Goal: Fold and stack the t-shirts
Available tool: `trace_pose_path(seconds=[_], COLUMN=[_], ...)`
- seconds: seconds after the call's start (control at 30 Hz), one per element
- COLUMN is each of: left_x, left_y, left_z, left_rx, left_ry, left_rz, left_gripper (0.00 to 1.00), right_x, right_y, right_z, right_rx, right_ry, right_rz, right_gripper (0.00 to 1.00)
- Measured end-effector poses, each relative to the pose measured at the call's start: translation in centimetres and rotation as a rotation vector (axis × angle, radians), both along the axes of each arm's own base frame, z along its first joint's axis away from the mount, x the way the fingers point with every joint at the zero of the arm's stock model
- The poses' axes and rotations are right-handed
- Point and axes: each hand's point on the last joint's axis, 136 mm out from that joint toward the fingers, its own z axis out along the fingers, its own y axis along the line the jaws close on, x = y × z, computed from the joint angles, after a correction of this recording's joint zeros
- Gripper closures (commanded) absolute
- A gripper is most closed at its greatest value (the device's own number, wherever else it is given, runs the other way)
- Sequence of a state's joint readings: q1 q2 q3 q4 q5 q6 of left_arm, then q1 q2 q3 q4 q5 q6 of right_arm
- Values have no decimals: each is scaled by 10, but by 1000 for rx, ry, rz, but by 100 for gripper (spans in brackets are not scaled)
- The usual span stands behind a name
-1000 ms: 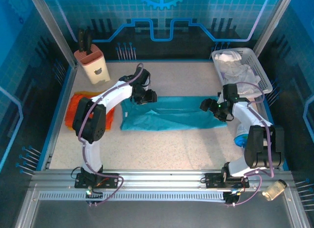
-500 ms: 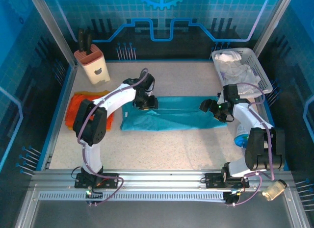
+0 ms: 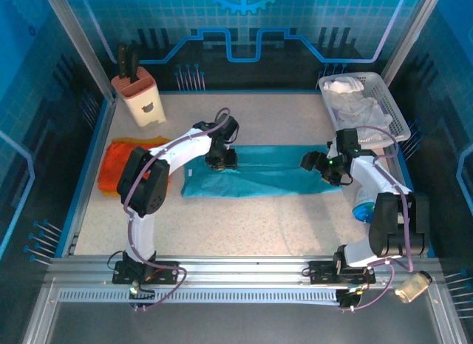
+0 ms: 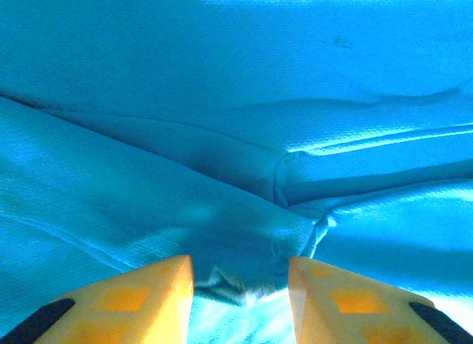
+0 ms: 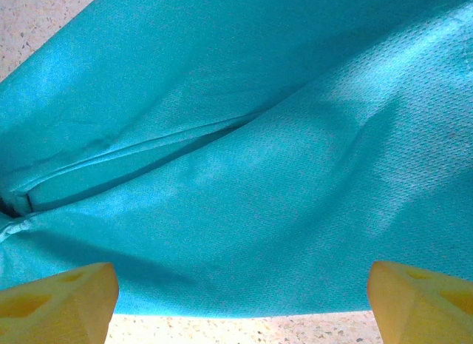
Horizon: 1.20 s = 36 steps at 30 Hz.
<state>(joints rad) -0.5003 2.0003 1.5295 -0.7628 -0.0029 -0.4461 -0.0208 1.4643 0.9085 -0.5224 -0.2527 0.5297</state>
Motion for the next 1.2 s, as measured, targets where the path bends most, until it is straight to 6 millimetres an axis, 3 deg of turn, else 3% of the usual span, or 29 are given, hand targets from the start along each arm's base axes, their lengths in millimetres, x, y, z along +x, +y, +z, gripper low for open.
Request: trace_pose_path(seconds=[0.3, 0.53, 0.83, 0.9, 1.03, 1.2], left_x=[3, 9, 43, 51, 66, 74], left_y=[0, -4, -18, -21, -26, -18], left_z=[-2, 0, 35, 40, 39, 17], left_rx=[9, 18, 136, 169, 241, 343], left_ry=[-2, 3, -101, -121, -145, -108], left_rz=[2, -10, -134, -173, -247, -280], left_gripper=[74, 100, 100, 94, 60, 56], right_x=[0, 0, 0, 0, 0, -1], right_y=[3, -1, -1, -1, -2, -2], right_z=[1, 1, 1, 1, 1, 1], right_rx=[16, 14, 16, 16, 22, 21], right_ry=[-1, -3, -3, -3, -3, 2], right_rz=[7, 3, 5, 4, 2, 5], right_gripper=[12, 13, 13, 13, 13, 13])
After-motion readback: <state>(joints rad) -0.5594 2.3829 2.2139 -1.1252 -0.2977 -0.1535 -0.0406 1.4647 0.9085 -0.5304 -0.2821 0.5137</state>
